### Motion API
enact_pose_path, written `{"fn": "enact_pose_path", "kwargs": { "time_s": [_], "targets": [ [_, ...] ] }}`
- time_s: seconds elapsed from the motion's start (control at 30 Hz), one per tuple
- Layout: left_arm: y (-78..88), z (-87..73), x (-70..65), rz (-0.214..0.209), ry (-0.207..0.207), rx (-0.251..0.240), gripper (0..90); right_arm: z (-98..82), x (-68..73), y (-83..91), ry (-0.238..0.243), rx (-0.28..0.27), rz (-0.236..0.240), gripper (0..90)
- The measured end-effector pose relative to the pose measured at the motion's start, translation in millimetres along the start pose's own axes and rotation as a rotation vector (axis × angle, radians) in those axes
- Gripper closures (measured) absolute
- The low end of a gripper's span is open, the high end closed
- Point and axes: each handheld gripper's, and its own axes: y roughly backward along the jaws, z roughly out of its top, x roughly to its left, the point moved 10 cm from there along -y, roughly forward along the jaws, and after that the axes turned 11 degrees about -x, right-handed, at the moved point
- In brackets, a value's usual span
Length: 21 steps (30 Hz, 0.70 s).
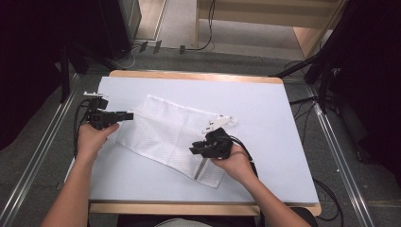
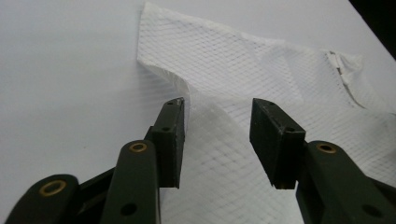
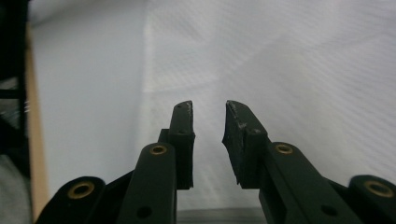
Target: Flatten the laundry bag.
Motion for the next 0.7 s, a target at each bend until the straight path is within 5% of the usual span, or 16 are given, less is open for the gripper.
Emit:
{"fn": "enact_pose_path", "kwargs": {
  "time_s": [0.37, 0.4, 0.5, 0.7],
  "targets": [
    [19.8, -17.8, -26.5, 0.003, -0.032, 0.013, 51.4, 0.2, -77.0, 12.3, -0.065, -0.016, -0.162, 68.7],
    [21.5, -21.7, -29.7, 0.001, -0.033, 0.017, 51.4, 0.2, -92.1, 11.2, -0.071, -0.012, -0.187, 68.3],
    [24.8, -34.9, -36.7, 0.000, -0.032, 0.030, 51.4, -0.5, -104.4, 10.6, -0.077, -0.002, -0.205, 65.9],
    [28.9, -48.8, -38.4, 0.019, -0.011, 0.028, 51.8, 0.8, -147.5, 8.2, -0.093, 0.001, -0.281, 60.4]
  ]
}}
